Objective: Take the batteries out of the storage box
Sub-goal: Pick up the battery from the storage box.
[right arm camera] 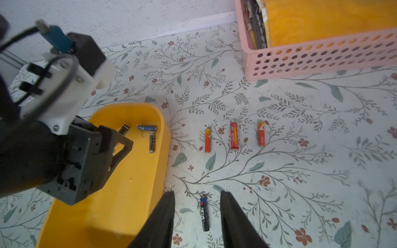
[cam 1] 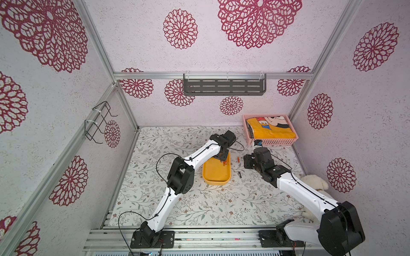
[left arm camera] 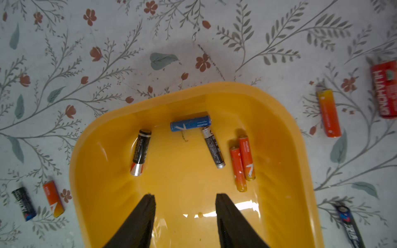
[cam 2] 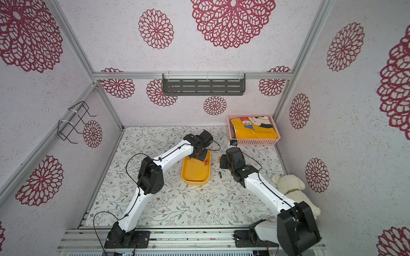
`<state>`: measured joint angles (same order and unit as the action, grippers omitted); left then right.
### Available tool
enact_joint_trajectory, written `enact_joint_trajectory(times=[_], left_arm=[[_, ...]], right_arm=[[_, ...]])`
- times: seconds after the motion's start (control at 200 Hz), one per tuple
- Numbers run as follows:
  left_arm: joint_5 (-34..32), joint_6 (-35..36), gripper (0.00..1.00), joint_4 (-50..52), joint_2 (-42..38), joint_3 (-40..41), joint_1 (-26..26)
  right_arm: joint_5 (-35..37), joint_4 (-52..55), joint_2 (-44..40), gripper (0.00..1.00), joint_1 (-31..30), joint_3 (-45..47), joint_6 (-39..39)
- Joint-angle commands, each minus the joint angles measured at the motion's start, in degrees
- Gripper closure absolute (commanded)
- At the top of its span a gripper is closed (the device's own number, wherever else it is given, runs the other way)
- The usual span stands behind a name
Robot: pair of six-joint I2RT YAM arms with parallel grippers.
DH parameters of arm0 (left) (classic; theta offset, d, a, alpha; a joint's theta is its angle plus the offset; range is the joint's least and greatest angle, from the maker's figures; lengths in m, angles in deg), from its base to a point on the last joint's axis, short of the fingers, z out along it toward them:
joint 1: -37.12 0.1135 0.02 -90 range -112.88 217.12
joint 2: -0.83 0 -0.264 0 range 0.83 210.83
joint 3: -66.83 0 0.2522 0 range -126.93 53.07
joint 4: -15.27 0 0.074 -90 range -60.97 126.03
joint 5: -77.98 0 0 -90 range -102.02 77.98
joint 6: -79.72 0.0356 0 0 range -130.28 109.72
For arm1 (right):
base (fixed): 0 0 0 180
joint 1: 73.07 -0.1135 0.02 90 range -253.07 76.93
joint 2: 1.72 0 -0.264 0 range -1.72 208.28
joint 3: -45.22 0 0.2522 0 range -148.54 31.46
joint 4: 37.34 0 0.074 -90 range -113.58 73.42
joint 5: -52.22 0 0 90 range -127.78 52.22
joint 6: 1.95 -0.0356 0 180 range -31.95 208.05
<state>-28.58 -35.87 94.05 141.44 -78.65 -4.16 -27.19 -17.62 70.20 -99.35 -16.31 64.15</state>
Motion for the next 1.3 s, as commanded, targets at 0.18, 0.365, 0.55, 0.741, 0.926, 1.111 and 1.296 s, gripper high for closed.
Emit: enact_joint_trajectory(times=[0.18, 0.365, 0.55, 0.741, 0.926, 1.111, 1.296], left_arm=[[-1.47, 1.26, 0.51, 0.26, 2.38, -1.27, 2.24], [-0.24, 1.5, 0.51, -0.84, 4.22, -1.36, 3.31], [0.12, 1.33, 0.51, -1.29, 6.06, -1.31, 4.09], [0.53, 1.44, 0.56, -1.38, 7.16, -0.99, 4.27], [1.62, 1.41, 0.65, -1.88, 7.24, -0.24, 4.45], [3.8, 1.07, 0.82, -2.84, 7.22, 0.33, 4.91], [5.23, 1.3, 1.0, -3.99, 5.01, 0.91, 4.82]], right_arm=[[1.9, -2.87, -2.68, 0.6, 0.22, 1.35, 1.23], [2.18, -4.26, -4.17, 0.6, 0.24, 2.35, 1.57], [2.52, -5.36, -6.02, 0.59, 0.2, 3.97, 1.72], [4.01, -5.51, -8.05, 0.6, 0.18, 5.16, 2.01], [6.78, -6.09, -11.23, 0.58, 0.21, 6.77, 2.36], [7.77, -6.65, -13.73, 0.56, 0.21, 7.97, 2.88], [6.76, -6.66, -13.73, 0.55, 0.25, 8.25, 3.09]])
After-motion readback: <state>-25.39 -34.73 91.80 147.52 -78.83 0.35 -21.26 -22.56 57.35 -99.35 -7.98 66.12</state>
